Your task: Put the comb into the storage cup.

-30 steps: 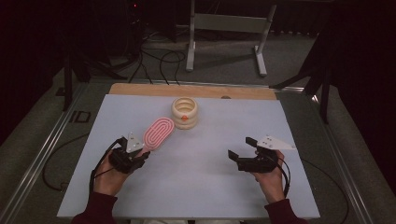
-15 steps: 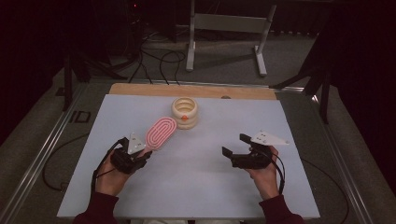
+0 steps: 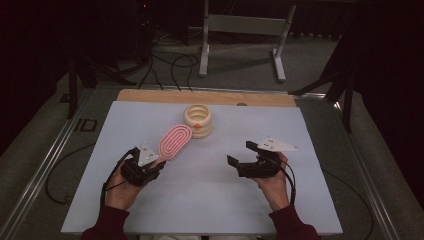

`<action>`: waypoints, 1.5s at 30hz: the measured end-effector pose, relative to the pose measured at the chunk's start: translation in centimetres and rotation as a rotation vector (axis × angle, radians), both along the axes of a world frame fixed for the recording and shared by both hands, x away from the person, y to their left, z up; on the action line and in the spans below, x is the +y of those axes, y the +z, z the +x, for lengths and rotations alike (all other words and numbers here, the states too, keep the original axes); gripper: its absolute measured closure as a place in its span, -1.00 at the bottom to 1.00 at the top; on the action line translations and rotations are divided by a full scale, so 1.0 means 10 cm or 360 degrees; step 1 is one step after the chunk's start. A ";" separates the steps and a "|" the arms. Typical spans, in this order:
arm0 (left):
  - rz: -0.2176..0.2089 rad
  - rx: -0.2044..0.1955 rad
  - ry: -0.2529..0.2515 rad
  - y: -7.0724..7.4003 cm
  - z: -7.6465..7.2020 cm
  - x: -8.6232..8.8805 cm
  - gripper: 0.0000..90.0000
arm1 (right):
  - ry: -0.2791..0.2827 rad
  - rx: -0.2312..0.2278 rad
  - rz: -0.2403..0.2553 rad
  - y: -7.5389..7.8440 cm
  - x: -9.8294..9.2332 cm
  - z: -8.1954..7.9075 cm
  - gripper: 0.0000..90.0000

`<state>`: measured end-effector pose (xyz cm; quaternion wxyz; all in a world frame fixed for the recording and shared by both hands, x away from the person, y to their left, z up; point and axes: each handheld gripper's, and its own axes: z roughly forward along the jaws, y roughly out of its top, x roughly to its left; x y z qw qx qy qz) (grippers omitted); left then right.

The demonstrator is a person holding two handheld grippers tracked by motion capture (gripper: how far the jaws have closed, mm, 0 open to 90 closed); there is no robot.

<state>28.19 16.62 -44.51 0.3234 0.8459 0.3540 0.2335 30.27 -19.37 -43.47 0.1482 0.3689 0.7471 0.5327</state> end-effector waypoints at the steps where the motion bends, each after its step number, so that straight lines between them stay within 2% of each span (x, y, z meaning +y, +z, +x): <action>1: -0.0002 -0.0005 -0.0002 0.00 0.00 -0.01 0.56 | 0.0004 0.0001 -0.0001 0.01 0.02 0.00 -0.81; 10: -0.0005 -0.0013 -0.0002 0.00 0.00 -0.05 0.56 | 0.0030 -0.0003 0.0025 0.07 0.14 0.04 -0.81; 21: -0.0006 -0.0026 -0.0013 -0.01 -0.02 -0.16 0.56 | 0.0081 0.0045 0.0010 0.13 0.40 0.08 -0.83; 27: -0.0006 -0.0041 -0.0030 0.01 -0.04 -0.22 0.56 | 0.0099 0.0060 0.0033 0.14 0.51 0.10 -0.83; 39: -0.0015 -0.0077 -0.0034 0.04 -0.08 -0.27 0.57 | 0.0155 0.0109 0.0073 0.13 0.72 0.13 -0.83; 40: -0.0013 -0.0102 -0.0023 0.05 -0.09 -0.29 0.57 | 0.0161 0.0112 0.0080 0.13 0.73 0.13 -0.83; 45: -0.0020 -0.0138 -0.0005 0.07 -0.11 -0.30 0.58 | 0.0186 0.0152 0.0087 0.11 0.84 0.14 -0.83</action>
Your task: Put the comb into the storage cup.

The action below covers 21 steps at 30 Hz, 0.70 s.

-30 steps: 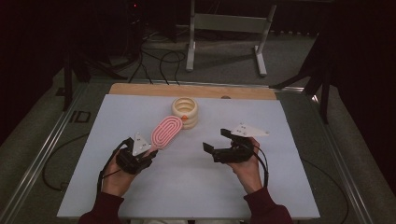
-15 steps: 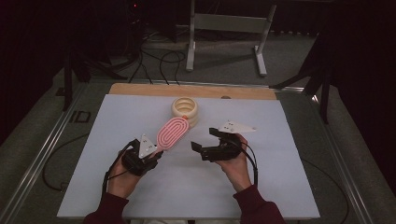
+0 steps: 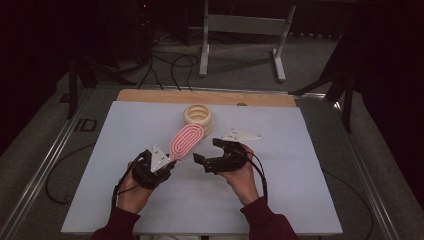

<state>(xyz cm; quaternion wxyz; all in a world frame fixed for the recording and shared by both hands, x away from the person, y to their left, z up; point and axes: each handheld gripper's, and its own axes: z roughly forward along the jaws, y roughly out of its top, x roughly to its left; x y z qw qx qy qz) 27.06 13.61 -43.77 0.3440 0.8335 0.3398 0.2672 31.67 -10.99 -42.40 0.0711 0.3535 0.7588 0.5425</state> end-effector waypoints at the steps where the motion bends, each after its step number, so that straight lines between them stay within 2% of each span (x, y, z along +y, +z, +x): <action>1: 0.0003 -0.0016 0.0002 0.01 -0.01 0.00 0.58 | 0.0001 0.0010 0.0003 0.00 0.01 0.00 -0.83; 12: 0.0016 -0.0056 -0.0049 0.04 -0.06 -0.09 0.58 | -0.0012 0.0069 0.0048 0.05 0.18 0.08 -0.83; 13: 0.0005 -0.0059 -0.0054 0.04 -0.07 -0.10 0.58 | -0.0025 0.0099 0.0067 0.05 0.20 0.11 -0.83; 16: -0.0010 -0.0079 -0.0056 0.06 -0.09 -0.11 0.58 | -0.0032 0.0120 0.0070 0.05 0.22 0.13 -0.83; 19: -0.0019 -0.0093 -0.0071 0.08 -0.11 -0.12 0.58 | -0.0043 0.0121 0.0041 0.06 0.26 0.14 -0.82; 20: -0.0020 -0.0094 -0.0076 0.08 -0.11 -0.13 0.58 | -0.0041 0.0116 0.0042 0.06 0.26 0.14 -0.79; 21: -0.0014 -0.0102 -0.0077 0.08 -0.11 -0.13 0.58 | -0.0028 0.0122 0.0061 0.07 0.27 0.13 -0.67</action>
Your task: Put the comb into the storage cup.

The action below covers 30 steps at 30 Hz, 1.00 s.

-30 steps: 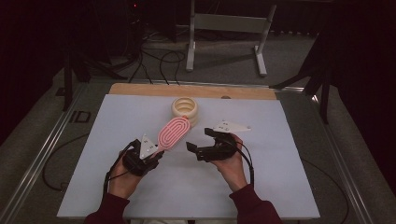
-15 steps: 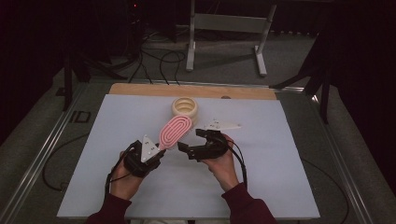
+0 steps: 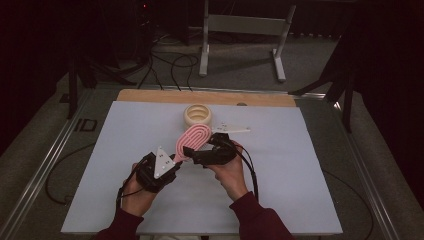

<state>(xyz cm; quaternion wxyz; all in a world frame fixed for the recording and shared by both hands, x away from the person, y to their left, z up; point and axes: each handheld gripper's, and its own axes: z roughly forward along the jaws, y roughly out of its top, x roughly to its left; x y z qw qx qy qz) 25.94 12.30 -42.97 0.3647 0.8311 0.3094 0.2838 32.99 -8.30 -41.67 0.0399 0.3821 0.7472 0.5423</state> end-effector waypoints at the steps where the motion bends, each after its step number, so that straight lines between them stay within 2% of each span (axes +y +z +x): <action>1: 0.0000 0.0000 0.0000 0.00 0.00 0.00 0.58 | 0.0000 0.0000 0.0000 0.00 0.00 0.00 -0.67; 3: -0.0013 -0.0017 -0.0001 0.00 0.00 -0.01 0.57 | 0.0002 0.0011 0.0008 0.01 0.01 -0.01 -0.51; 6: -0.0015 -0.0020 -0.0002 0.00 0.00 -0.01 0.57 | 0.0007 0.0011 0.0012 0.01 0.01 -0.01 -0.48; 7: -0.0012 -0.0029 0.0004 -0.01 0.00 -0.01 0.57 | 0.0040 0.0032 0.0034 0.03 0.00 -0.02 -0.33; 13: -0.0007 -0.0019 0.0009 -0.03 0.00 -0.02 0.56 | 0.0045 0.0036 0.0044 0.05 -0.01 -0.01 -0.17; 15: 0.0002 -0.0010 0.0009 -0.04 0.01 -0.02 0.56 | 0.0052 0.0065 0.0052 0.05 -0.01 -0.01 -0.11; 16: 0.0005 -0.0010 0.0011 -0.05 0.02 -0.01 0.56 | 0.0066 0.0111 0.0058 0.05 0.00 0.01 -0.02; 18: -0.0004 -0.0011 0.0016 -0.06 0.02 -0.01 0.55 | 0.0085 0.0127 0.0072 0.05 0.00 0.01 0.06; 21: -0.0012 -0.0005 0.0008 -0.06 0.02 -0.01 0.55 | 0.0097 0.0141 0.0096 0.06 0.01 0.00 0.12; 25: -0.0016 -0.0001 -0.0007 -0.05 0.02 -0.02 0.54 | 0.0067 0.0143 0.0111 0.08 0.02 -0.02 0.27; 26: -0.0018 0.0000 -0.0004 -0.05 0.02 -0.02 0.54 | 0.0081 0.0152 0.0132 0.08 0.01 -0.01 0.29; 30: -0.0022 0.0016 -0.0008 -0.06 0.02 -0.02 0.54 | 0.0089 0.0163 0.0130 0.09 0.02 -0.02 0.32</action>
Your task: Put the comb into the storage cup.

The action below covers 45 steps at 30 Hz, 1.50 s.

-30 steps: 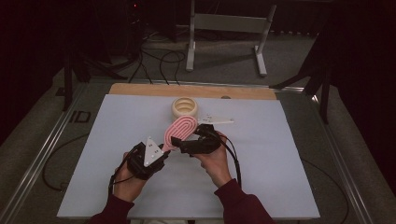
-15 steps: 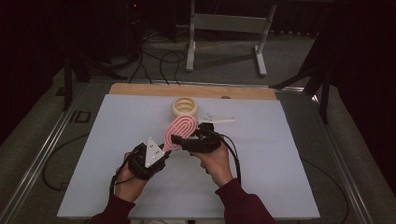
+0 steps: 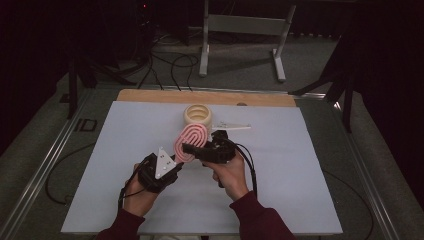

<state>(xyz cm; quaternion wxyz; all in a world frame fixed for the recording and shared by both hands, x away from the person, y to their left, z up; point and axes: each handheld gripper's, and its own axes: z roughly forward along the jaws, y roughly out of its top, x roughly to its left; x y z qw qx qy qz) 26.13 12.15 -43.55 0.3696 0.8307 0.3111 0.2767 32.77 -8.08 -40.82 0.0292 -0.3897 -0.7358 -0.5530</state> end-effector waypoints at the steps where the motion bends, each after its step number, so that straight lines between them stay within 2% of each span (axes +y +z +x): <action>1: 0.0004 0.0003 -0.0001 0.00 0.00 0.00 0.54 | 0.0009 0.0004 -0.0002 0.00 0.00 0.00 0.33; 5: -0.0007 0.0015 -0.0006 -0.02 0.01 -0.01 0.53 | 0.0043 0.0007 -0.0017 0.01 0.02 -0.01 0.39; 8: -0.0007 0.0019 -0.0013 -0.03 0.01 -0.01 0.50 | 0.0065 -0.0022 -0.0040 0.02 0.05 -0.04 0.41; 11: -0.0014 0.0019 -0.0021 -0.03 0.01 -0.01 0.45 | 0.0066 -0.0042 -0.0044 0.03 0.07 -0.06 0.41; 13: -0.0054 0.0016 -0.0022 -0.02 0.01 0.00 0.39 | 0.0047 -0.0035 -0.0039 0.03 0.08 -0.06 0.41; 14: -0.0053 0.0022 -0.0021 -0.01 0.01 0.01 0.36 | 0.0040 -0.0038 -0.0042 0.03 0.08 -0.06 0.41; 23: -0.0108 0.0042 -0.0001 0.00 0.03 0.06 0.15 | 0.0029 -0.0050 0.0019 0.04 0.07 -0.06 0.42; 30: -0.0171 0.0065 -0.0004 0.00 0.04 0.08 0.07 | 0.0011 -0.0054 0.0056 0.05 0.04 -0.04 0.42; 34: -0.0184 0.0070 -0.0014 0.01 0.04 0.09 0.04 | 0.0011 -0.0058 0.0057 0.06 0.03 -0.03 0.42; 39: -0.0241 0.0081 -0.0007 0.02 0.04 0.11 -0.03 | 0.0012 -0.0071 0.0065 0.09 0.03 -0.02 0.42; 45: -0.0225 0.0031 0.0071 0.04 0.03 0.13 -0.38 | 0.0013 -0.0071 0.0070 0.12 0.05 0.00 0.42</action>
